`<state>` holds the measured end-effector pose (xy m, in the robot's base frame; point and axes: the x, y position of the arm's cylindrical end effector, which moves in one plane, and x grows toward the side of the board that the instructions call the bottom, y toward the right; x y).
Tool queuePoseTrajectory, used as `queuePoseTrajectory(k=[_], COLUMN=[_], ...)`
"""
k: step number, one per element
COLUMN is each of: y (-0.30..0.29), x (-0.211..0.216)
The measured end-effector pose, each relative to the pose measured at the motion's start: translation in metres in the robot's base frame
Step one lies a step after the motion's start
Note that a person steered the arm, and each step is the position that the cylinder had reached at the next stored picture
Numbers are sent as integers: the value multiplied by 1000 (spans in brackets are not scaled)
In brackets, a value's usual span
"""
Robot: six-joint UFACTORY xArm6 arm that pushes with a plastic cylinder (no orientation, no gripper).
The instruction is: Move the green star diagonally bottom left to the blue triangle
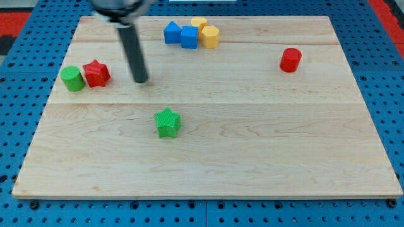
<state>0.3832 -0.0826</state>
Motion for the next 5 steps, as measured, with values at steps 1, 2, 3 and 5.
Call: queuePoseTrajectory(k=[1,2,3,5], y=[73,109,76,-5], x=[28,98,129,123])
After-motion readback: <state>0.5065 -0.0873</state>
